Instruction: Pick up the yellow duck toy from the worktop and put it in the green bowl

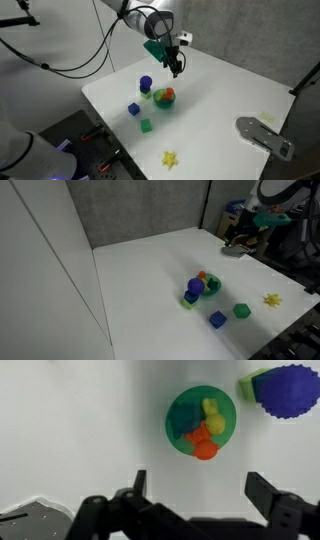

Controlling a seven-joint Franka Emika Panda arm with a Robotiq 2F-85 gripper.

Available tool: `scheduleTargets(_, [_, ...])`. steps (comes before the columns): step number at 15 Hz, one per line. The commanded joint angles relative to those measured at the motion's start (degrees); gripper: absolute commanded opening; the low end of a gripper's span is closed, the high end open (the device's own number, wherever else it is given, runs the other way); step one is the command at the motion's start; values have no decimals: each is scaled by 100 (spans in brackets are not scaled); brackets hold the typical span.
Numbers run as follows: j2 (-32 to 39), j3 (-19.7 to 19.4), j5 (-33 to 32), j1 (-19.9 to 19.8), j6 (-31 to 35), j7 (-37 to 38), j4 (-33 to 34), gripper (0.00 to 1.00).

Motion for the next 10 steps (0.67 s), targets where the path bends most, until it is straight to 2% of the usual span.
scheduleTargets(1, [-954,-75,-410,-79,-505,169,-621,100])
scheduleTargets(4, [-1739,-64,-594,-196,-1423,110,-772,100])
scheduleTargets(10, [-2846,78,-709,-232,-3111,-201,-443,100])
